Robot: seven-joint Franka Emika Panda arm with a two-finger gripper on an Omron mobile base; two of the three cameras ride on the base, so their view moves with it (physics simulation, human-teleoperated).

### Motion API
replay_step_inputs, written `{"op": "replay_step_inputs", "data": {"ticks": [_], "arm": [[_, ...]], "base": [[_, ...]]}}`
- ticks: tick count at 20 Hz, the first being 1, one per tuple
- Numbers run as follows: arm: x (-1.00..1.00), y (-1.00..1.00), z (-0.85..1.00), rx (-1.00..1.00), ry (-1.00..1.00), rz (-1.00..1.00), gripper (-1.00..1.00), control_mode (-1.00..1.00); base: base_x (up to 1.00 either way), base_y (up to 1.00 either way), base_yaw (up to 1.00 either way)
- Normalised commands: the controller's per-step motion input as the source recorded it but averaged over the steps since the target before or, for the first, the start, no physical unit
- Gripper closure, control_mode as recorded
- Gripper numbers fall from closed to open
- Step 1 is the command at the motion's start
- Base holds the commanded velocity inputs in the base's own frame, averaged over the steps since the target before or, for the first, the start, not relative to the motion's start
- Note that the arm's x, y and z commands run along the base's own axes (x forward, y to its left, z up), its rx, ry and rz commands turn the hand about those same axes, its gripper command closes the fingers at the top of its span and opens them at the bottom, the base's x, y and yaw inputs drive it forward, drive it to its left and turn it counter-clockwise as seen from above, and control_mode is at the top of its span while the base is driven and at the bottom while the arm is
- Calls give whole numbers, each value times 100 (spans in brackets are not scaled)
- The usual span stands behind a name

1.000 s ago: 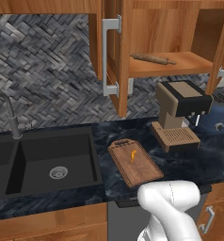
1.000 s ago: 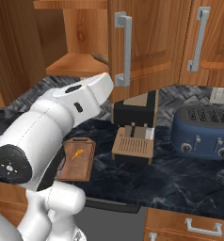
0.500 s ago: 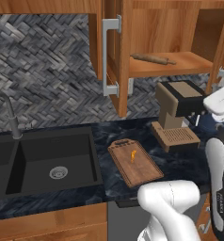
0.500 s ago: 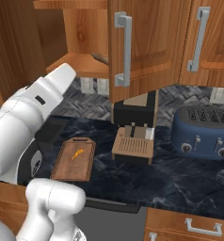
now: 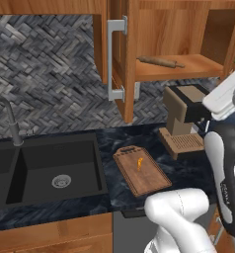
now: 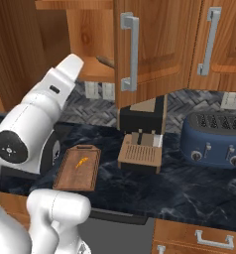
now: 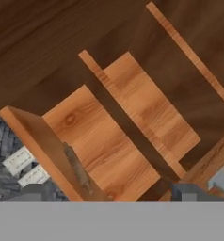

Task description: Open the cabinet, retrieve the rolling pin, and place it next to the meat on the cutting board to prepare for tenderizing.

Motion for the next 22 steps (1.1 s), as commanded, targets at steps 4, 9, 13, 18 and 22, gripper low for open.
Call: {"op": "replay_step_inputs", "data": {"ticks": [4, 9, 13, 18, 22], "arm": [[58, 8, 0, -12, 1, 1, -100, -100], [46, 1, 0, -10, 1, -4, -100, -100], [38, 0, 0, -10, 3, -18, -100, -100], [45, 0, 0, -10, 6, -25, -100, -100], [47, 0, 0, -10, 7, -27, -100, -100]], "base": [[0, 0, 0], [0, 0, 0], [0, 0, 0], [0, 0, 0], [0, 0, 0]]}}
